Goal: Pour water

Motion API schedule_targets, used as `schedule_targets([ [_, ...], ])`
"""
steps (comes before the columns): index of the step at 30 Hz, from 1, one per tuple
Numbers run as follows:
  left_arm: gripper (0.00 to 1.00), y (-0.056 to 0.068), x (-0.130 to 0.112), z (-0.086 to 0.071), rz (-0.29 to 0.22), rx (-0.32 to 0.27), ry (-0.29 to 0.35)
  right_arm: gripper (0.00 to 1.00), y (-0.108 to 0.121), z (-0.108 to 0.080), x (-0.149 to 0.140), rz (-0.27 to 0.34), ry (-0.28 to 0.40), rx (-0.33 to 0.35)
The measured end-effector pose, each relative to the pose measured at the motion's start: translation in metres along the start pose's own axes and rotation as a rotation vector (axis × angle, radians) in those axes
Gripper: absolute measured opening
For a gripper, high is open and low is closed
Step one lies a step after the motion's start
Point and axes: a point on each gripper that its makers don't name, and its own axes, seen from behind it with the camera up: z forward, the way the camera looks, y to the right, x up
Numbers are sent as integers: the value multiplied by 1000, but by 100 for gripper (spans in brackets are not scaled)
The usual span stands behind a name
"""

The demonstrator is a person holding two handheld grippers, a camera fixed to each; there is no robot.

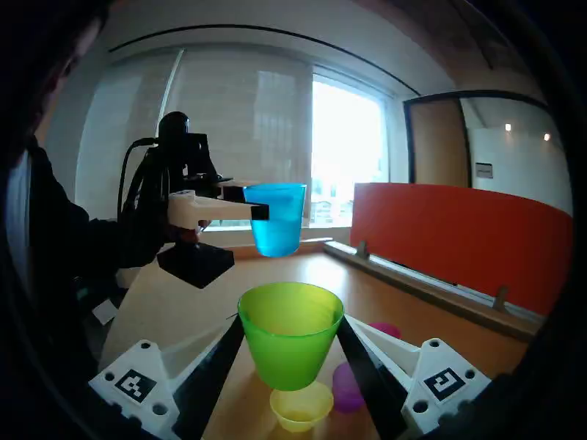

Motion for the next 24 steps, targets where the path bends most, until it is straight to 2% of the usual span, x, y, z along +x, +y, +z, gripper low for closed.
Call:
schedule_targets([
  [6, 84, -3, 3, -1, 58, 17, 10, 91, -5, 5, -1, -3, -1, 19],
  [18, 84, -1, 8, -4, 118, 12, 35, 91, -16, 15, -4, -7, -5, 60],
  [24, 84, -1, 12, -6, 188, 28, 53, 91, -21, 20, -7, -3, -8, 74],
])
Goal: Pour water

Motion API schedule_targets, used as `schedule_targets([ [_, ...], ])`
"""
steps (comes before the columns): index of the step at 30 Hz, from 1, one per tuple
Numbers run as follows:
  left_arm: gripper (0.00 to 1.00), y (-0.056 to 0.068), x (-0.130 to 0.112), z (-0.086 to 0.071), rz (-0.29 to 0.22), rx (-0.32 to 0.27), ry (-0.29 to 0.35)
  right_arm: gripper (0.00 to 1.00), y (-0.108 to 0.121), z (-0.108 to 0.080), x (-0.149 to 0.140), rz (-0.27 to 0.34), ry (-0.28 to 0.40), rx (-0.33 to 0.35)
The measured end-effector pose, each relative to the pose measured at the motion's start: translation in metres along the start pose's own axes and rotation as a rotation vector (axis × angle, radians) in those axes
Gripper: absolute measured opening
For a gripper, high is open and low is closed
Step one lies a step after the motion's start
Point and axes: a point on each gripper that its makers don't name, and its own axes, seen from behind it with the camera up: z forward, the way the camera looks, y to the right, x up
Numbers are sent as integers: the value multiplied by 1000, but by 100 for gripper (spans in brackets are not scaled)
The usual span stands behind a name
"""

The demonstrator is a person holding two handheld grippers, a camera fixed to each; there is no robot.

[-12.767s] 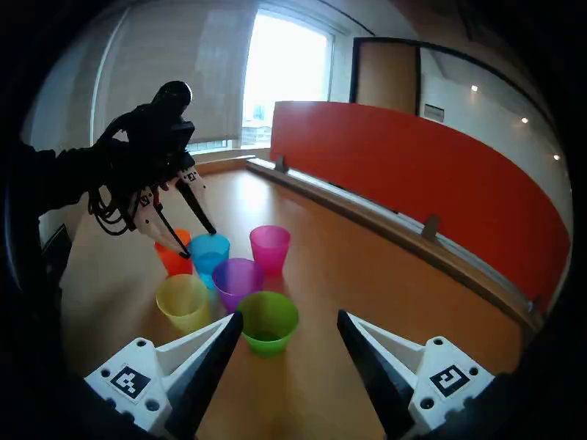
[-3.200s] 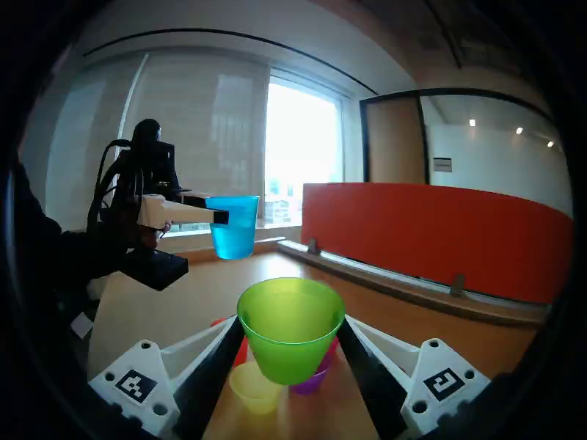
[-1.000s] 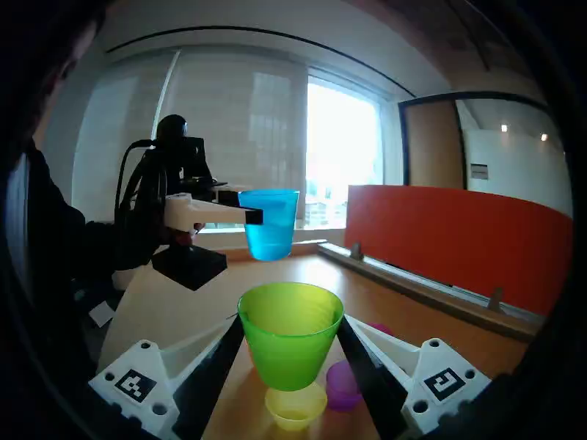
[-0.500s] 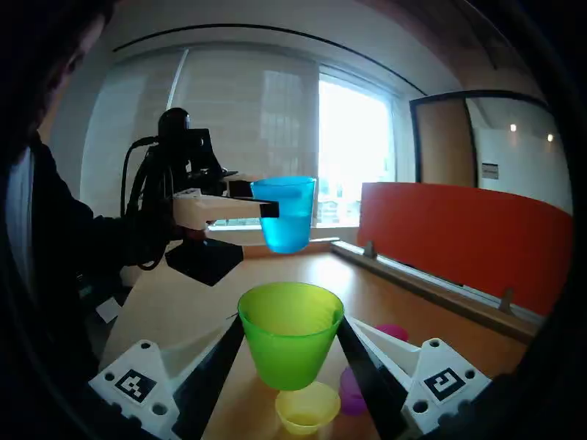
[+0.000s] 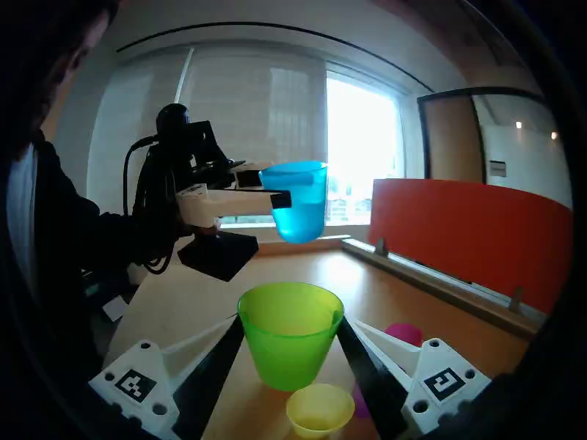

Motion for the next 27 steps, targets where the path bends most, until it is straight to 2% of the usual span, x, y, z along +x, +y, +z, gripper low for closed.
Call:
schedule_targets([
  [12, 84, 4, 2, -1, 113, 4, 20, 91, -7, 9, -1, 7, 1, 22],
  [27, 84, 8, 1, -1, 169, -3, 20, 91, -13, 11, -3, 5, 2, 35],
])
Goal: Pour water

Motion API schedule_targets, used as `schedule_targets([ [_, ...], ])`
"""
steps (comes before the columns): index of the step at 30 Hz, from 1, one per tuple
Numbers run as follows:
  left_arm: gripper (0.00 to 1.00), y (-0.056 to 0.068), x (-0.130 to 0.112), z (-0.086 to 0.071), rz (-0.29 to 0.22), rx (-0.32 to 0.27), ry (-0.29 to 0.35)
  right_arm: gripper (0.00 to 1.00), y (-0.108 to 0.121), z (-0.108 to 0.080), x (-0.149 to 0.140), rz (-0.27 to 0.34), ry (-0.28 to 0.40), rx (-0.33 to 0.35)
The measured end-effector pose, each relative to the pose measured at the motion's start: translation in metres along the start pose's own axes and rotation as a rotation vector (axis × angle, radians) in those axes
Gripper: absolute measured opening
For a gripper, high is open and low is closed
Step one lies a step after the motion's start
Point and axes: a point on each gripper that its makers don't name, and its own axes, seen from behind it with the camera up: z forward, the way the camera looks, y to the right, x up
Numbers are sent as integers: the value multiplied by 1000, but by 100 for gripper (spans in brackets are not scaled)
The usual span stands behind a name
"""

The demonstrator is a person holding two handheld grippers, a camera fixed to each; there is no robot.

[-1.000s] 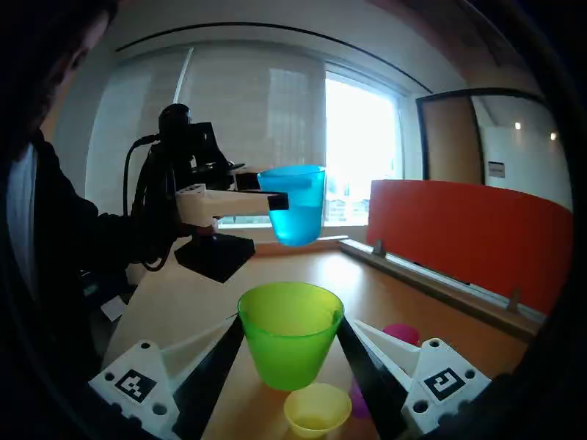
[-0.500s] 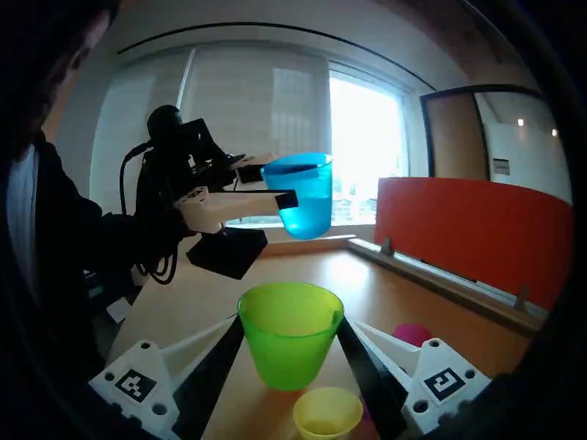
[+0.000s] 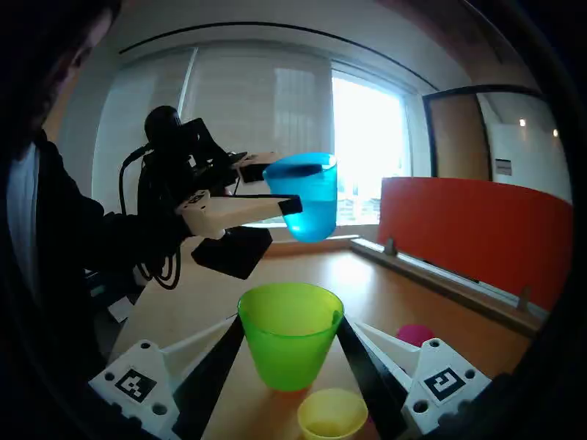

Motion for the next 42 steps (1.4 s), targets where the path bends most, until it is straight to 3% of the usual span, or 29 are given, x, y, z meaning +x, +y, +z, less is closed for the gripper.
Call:
schedule_targets([
  [24, 84, 1, 0, 1, 86, 4, -3, 91, -8, 5, -3, -7, -3, 28],
  [42, 84, 9, 5, 0, 131, -29, 6, 91, -12, 2, -7, -15, -16, 43],
])
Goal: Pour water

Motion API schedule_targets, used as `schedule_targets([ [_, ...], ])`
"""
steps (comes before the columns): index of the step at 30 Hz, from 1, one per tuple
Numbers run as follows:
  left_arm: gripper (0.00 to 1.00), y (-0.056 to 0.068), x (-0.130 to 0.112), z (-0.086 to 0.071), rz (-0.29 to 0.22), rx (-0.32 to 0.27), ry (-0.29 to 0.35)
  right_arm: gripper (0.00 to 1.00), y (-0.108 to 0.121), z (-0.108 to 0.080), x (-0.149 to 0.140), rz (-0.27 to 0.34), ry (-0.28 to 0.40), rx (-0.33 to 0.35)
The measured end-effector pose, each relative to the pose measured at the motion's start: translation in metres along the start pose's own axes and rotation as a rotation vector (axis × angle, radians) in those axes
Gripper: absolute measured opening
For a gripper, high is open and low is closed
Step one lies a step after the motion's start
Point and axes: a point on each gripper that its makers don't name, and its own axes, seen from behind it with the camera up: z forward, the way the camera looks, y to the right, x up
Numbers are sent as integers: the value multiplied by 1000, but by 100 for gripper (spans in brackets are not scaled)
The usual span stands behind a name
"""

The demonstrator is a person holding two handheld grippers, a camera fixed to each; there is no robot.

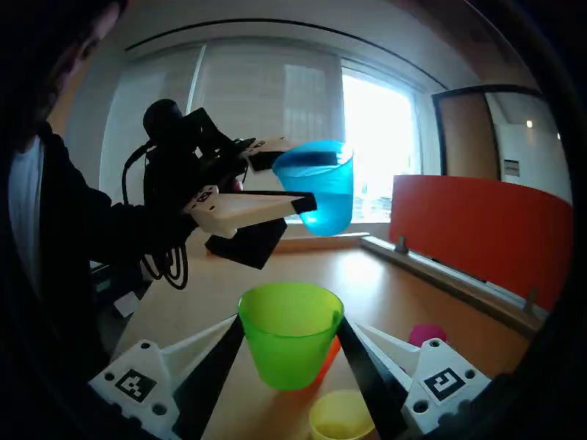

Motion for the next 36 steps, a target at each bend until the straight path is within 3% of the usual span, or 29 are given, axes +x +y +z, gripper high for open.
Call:
schedule_targets([
  [36, 84, 12, 2, -3, 101, -40, -5, 91, -5, 6, 1, -2, 0, 27],
])
